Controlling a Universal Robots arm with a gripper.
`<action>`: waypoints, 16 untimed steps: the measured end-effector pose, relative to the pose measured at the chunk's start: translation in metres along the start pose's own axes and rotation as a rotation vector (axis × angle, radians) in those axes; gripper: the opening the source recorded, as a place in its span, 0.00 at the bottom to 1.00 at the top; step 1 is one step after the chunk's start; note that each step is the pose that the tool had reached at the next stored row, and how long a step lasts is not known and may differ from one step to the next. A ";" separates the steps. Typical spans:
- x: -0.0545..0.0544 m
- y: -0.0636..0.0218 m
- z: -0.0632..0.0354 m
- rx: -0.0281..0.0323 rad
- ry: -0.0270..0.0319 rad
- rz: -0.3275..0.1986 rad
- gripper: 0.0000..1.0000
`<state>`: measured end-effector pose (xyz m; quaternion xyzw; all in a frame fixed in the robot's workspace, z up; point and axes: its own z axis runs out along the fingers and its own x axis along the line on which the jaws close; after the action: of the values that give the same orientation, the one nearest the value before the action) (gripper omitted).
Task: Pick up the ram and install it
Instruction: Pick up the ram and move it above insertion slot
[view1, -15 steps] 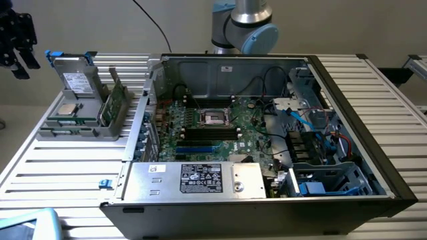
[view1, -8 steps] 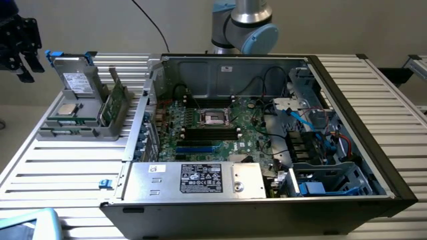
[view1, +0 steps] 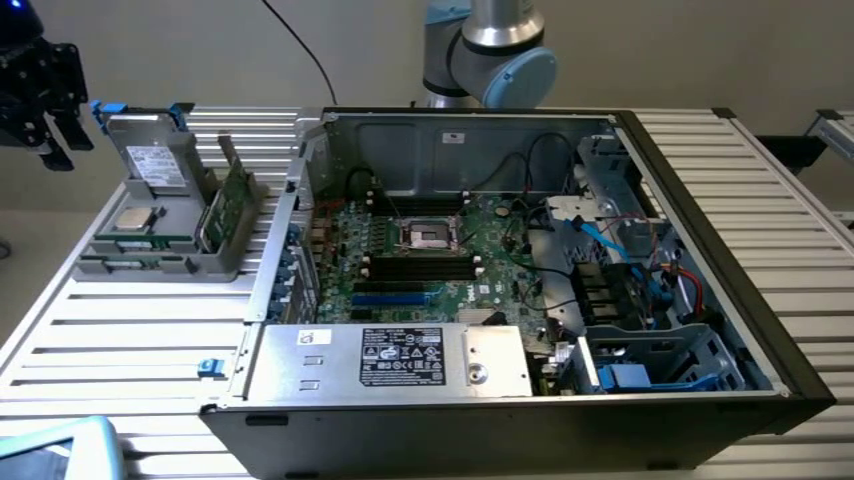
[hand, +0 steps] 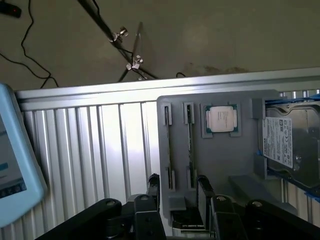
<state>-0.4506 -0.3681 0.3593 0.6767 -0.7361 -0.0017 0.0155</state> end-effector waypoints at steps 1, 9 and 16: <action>0.000 0.0000 0.0005 0.0000 0.0001 0.000 0.43; -0.002 0.0000 0.0040 0.0002 0.0001 0.000 0.43; -0.003 0.0001 0.0070 0.0000 0.0002 0.000 0.43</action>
<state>-0.4506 -0.3655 0.3522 0.6768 -0.7360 -0.0016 0.0156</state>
